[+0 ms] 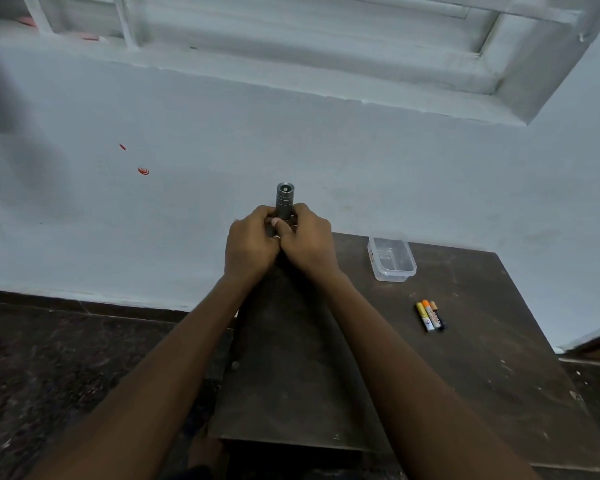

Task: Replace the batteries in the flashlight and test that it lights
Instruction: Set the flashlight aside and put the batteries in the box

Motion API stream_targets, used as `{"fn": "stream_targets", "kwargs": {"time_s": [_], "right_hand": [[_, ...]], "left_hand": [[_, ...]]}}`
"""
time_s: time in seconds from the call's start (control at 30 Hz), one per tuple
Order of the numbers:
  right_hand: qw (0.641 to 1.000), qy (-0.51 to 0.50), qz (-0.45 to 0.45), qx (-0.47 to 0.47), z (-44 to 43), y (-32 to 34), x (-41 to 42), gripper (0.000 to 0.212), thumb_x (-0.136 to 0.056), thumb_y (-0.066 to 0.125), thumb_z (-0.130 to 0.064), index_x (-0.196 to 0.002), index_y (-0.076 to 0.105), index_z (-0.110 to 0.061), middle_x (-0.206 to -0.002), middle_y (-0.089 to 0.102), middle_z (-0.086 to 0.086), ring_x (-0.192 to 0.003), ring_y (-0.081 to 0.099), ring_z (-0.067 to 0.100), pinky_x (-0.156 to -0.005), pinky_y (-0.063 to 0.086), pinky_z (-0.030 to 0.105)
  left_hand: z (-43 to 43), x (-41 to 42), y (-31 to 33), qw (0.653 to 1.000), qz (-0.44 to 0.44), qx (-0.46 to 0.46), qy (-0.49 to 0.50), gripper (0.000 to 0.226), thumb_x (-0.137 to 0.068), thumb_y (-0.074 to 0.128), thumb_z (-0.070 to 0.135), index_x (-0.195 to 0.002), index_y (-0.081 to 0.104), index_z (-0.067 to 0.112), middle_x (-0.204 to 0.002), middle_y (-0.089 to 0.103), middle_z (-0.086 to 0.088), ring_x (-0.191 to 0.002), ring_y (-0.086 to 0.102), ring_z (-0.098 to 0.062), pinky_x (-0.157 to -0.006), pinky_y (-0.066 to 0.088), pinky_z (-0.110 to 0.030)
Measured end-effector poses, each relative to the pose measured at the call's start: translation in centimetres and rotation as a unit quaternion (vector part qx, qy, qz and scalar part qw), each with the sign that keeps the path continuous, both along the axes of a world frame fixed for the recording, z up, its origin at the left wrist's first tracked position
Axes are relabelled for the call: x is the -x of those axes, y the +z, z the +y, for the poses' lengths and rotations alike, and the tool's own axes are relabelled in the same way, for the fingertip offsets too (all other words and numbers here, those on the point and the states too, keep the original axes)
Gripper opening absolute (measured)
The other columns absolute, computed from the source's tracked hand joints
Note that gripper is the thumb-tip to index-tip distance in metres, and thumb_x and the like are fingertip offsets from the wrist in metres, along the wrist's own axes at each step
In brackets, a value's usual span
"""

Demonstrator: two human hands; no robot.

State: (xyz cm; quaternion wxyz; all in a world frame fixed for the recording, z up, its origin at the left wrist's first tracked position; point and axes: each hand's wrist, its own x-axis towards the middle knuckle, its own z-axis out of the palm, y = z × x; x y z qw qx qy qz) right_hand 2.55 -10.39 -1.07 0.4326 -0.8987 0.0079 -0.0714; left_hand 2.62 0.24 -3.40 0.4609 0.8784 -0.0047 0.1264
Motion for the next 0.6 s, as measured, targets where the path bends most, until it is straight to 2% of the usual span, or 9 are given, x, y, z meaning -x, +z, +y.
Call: {"fn": "stream_targets", "kwargs": {"time_s": [0.03,0.1,0.17,0.23,0.3,0.37,0.43,0.5,0.6], "right_hand": [[1.0,-0.002,0.002,0.001,-0.1,-0.1,0.3,0.032,-0.095,0.064,-0.025,-0.119,0.061,-0.005,-0.108,0.072,0.011,-0.102,0.066,0.027,-0.087,0.051,0.037],[1.0,-0.005,0.009,0.006,-0.6,0.1,1.1,0.044,-0.094,0.066,-0.026,-0.13,0.056,-0.003,-0.113,0.07,0.013,-0.107,0.064,0.027,-0.089,0.05,0.035],[1.0,-0.016,0.005,0.005,-1.7,0.7,2.4,0.046,-0.091,0.069,-0.026,-0.13,0.057,-0.004,-0.116,0.069,0.012,-0.109,0.064,0.025,-0.092,0.049,0.034],[0.999,-0.041,-0.016,-0.009,-3.5,1.4,4.2,0.028,-0.09,0.071,-0.025,-0.113,0.068,-0.01,-0.105,0.073,0.004,-0.101,0.067,0.018,-0.089,0.051,0.03],[0.997,-0.069,-0.026,-0.005,-6.2,1.9,6.4,0.012,-0.089,0.071,-0.027,-0.094,0.072,-0.016,-0.087,0.072,-0.008,-0.087,0.067,0.01,-0.08,0.052,0.026],[0.995,-0.098,-0.017,0.023,-9.5,2.3,8.8,0.012,-0.09,0.07,-0.029,-0.082,0.073,-0.019,-0.076,0.07,-0.011,-0.079,0.066,0.007,-0.073,0.048,0.024],[0.989,-0.13,0.003,0.07,-13.1,2.7,10.9,0.018,-0.089,0.071,-0.027,-0.073,0.07,-0.019,-0.071,0.069,-0.008,-0.074,0.066,0.01,-0.069,0.044,0.024],[0.981,-0.158,0.034,0.112,-16.1,2.8,12.3,0.022,-0.09,0.07,-0.027,-0.07,0.068,-0.018,-0.07,0.07,-0.005,-0.075,0.067,0.015,-0.068,0.045,0.026],[0.964,-0.167,0.1,0.18,-19.1,3.1,13.2,0.02,-0.089,0.069,-0.03,-0.076,0.072,-0.016,-0.075,0.072,0.002,-0.08,0.068,0.023,-0.067,0.047,0.028]], "left_hand": [[0.0,0.0,-0.2,1.0,0.008,-0.004,0.0,0.028,-0.087,0.059,0.019,-0.113,0.067,0.019,-0.089,0.069,0.007,-0.093,0.066,-0.022,-0.072,0.045,-0.024],[-0.1,0.4,-0.1,0.999,0.032,-0.022,0.004,0.04,-0.086,0.063,0.022,-0.124,0.061,0.01,-0.112,0.07,-0.006,-0.11,0.062,-0.029,-0.084,0.047,-0.033],[-0.3,1.8,0.2,0.997,0.051,-0.03,0.042,0.058,-0.083,0.071,0.025,-0.135,0.052,0.006,-0.133,0.06,-0.014,-0.127,0.051,-0.032,-0.097,0.044,-0.039],[-1.0,4.8,0.3,0.992,0.0,-0.032,0.118,0.051,-0.085,0.071,0.028,-0.13,0.056,0.009,-0.132,0.059,-0.012,-0.126,0.049,-0.031,-0.092,0.043,-0.037],[-2.5,8.2,0.7,0.985,-0.064,-0.024,0.16,0.031,-0.089,0.067,0.025,-0.117,0.062,0.013,-0.12,0.062,-0.009,-0.113,0.053,-0.028,-0.082,0.041,-0.031],[-4.9,10.5,1.4,0.99,-0.101,-0.003,0.102,0.017,-0.089,0.068,0.017,-0.105,0.066,0.014,-0.105,0.065,-0.006,-0.097,0.06,-0.024,-0.078,0.043,-0.029],[-7.9,11.5,1.9,0.995,-0.094,0.012,-0.018,0.011,-0.087,0.068,0.011,-0.098,0.071,0.014,-0.098,0.067,-0.004,-0.086,0.064,-0.021,-0.078,0.051,-0.034],[-10.9,11.6,2.5,0.988,-0.058,-0.006,-0.14,0.016,-0.088,0.066,0.01,-0.102,0.073,0.014,-0.105,0.07,-0.003,-0.093,0.065,-0.02,-0.085,0.052,-0.037],[-14.1,11.1,2.7,0.959,-0.014,-0.104,-0.265,0.037,-0.088,0.059,0.008,-0.122,0.07,0.019,-0.134,0.064,0.001,-0.12,0.06,-0.021,-0.099,0.05,-0.04]]}}
